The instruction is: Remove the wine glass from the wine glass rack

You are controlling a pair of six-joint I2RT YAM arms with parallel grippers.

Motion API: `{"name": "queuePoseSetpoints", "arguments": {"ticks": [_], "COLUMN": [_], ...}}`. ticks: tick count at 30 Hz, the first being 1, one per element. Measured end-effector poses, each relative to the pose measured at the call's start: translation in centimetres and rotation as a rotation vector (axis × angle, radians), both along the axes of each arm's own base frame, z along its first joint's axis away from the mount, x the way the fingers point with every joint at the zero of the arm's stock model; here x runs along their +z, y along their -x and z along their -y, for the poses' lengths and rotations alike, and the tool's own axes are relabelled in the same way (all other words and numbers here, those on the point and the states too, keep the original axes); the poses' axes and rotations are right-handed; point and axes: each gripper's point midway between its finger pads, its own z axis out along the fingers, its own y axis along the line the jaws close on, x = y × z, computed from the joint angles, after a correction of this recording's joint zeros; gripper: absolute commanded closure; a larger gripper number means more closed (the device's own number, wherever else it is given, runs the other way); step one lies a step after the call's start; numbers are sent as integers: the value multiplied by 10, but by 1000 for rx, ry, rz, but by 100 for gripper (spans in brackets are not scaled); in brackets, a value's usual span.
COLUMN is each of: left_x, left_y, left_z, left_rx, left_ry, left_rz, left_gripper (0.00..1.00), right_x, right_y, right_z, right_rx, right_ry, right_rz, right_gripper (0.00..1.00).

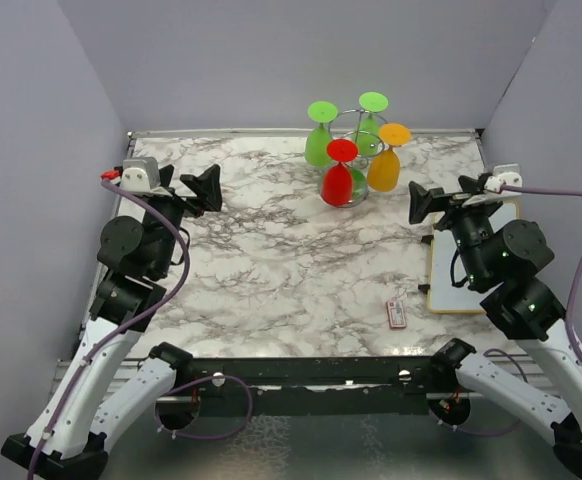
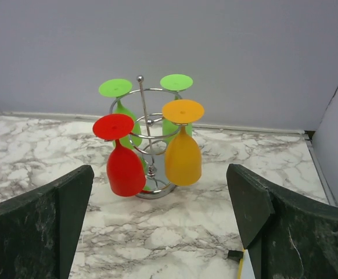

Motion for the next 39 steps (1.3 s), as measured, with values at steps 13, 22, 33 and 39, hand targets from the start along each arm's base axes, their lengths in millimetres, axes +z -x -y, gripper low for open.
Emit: {"name": "queuePoseSetpoints", "arguments": {"ticks": [13, 22, 33, 39], "left_x": [-46, -53, -58, -59], "left_y": [-13, -18, -29, -31], "left_z": [-13, -17, -12, -11], "left_rx": [61, 79, 72, 67], "left_ry": [-55, -65, -73, -73], "left_rz": [-35, -21, -29, -28], "left_gripper": [1, 1, 2, 2], "right_x": [8, -14, -80, -93], "right_y": [0, 3, -19, -53], "right_z": [26, 23, -29, -65], "right_rx": [-64, -20, 196, 303], "right_ry": [-136, -142, 5, 77], "right_rz": [-43, -77, -243, -371], "right_gripper": [0, 0, 0, 0]}}
